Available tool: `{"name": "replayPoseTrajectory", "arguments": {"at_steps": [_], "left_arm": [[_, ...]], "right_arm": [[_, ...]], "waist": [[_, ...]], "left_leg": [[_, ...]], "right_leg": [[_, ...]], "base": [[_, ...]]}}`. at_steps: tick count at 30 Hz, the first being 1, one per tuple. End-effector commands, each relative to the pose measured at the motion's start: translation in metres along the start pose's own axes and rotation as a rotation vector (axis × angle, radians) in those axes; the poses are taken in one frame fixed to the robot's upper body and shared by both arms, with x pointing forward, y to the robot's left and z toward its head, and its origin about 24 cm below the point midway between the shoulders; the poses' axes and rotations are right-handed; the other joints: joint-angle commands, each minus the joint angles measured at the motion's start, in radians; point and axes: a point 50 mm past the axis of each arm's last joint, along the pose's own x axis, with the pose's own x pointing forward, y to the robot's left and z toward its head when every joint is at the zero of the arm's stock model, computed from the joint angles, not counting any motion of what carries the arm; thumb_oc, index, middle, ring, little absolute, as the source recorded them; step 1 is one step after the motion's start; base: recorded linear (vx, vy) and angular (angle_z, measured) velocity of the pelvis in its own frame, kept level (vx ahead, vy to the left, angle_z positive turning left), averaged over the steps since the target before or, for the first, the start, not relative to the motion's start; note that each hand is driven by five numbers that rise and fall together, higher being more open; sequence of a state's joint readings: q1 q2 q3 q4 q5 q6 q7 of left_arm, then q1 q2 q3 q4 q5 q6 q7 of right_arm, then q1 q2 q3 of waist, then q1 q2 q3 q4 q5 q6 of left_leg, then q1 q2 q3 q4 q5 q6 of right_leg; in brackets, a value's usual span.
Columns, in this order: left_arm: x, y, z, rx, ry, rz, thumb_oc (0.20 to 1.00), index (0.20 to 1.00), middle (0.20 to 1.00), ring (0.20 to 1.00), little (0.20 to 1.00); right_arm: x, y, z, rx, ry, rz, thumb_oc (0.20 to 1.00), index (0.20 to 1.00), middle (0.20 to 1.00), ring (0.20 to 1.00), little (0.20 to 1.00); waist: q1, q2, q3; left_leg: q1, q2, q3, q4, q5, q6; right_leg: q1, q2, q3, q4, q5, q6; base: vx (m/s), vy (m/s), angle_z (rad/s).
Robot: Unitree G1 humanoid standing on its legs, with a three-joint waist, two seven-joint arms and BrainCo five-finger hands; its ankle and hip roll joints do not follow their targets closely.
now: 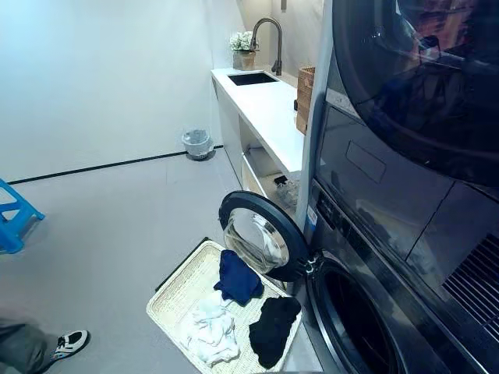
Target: Put the clothes into the washing machine.
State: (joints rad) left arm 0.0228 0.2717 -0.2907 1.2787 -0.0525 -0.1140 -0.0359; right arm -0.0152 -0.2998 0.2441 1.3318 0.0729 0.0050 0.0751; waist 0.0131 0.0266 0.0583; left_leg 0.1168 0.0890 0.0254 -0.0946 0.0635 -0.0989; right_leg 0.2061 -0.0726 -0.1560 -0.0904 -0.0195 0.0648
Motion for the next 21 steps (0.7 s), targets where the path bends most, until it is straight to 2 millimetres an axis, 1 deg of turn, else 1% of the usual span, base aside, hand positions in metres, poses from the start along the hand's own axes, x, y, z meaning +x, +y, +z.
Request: {"name": "replayPoseTrajectory", "arguments": {"at_steps": [1,3,4,5,21], "left_arm": [[0.0044,0.0139,0.0257,0.009,-0.050,0.038,1.000,1.000,1.000,1.000,1.000],[0.0044,0.0139,0.0257,0.009,-0.050,0.038,1.000,1.000,1.000,1.000,1.000],[0.0046,0.0142,0.0253,-0.039,-0.039,0.031,1.000,1.000,1.000,1.000,1.000],[0.0047,0.0139,0.0250,-0.044,-0.036,0.030,1.000,1.000,1.000,1.000,1.000],[0.0044,0.0141,0.0245,-0.054,-0.043,0.028,1.000,1.000,1.000,1.000,1.000]], "right_arm": [[0.0009,-0.0119,0.0254,0.041,-0.043,-0.038,1.000,1.000,1.000,1.000,1.000],[0.0009,-0.0119,0.0254,0.041,-0.043,-0.038,1.000,1.000,1.000,1.000,1.000],[0.0008,-0.0127,0.0255,0.040,-0.044,-0.038,1.000,1.000,1.000,1.000,1.000],[0.0009,-0.0126,0.0256,0.040,-0.044,-0.039,1.000,1.000,1.000,1.000,1.000],[0.0006,-0.0145,0.0255,0.039,-0.043,-0.040,1.000,1.000,1.000,1.000,1.000]], "waist": [[0.017,-0.022,0.047],[0.017,-0.022,0.047],[0.017,-0.022,0.048],[0.017,-0.022,0.048],[0.017,-0.018,0.051]], "left_leg": [[0.055,-0.013,0.031,0.007,-0.094,0.007],[0.055,-0.013,0.031,0.007,-0.094,0.007],[0.056,-0.013,0.030,0.007,-0.095,0.007],[0.056,-0.014,0.030,0.007,-0.094,0.007],[0.056,-0.010,0.029,0.007,-0.090,0.004]], "right_leg": [[-0.048,-0.077,0.030,0.023,0.027,0.085],[-0.048,-0.077,0.030,0.023,0.027,0.085],[-0.048,-0.077,0.029,0.025,0.025,0.085],[-0.049,-0.077,0.029,0.025,0.025,0.084],[-0.048,-0.077,0.027,0.026,0.027,0.083]], "base": [[-0.15,0.005,-0.17],[0.00,0.000,0.00],[0.00,0.000,0.00],[0.00,0.000,0.00],[0.00,0.000,0.00]]}}
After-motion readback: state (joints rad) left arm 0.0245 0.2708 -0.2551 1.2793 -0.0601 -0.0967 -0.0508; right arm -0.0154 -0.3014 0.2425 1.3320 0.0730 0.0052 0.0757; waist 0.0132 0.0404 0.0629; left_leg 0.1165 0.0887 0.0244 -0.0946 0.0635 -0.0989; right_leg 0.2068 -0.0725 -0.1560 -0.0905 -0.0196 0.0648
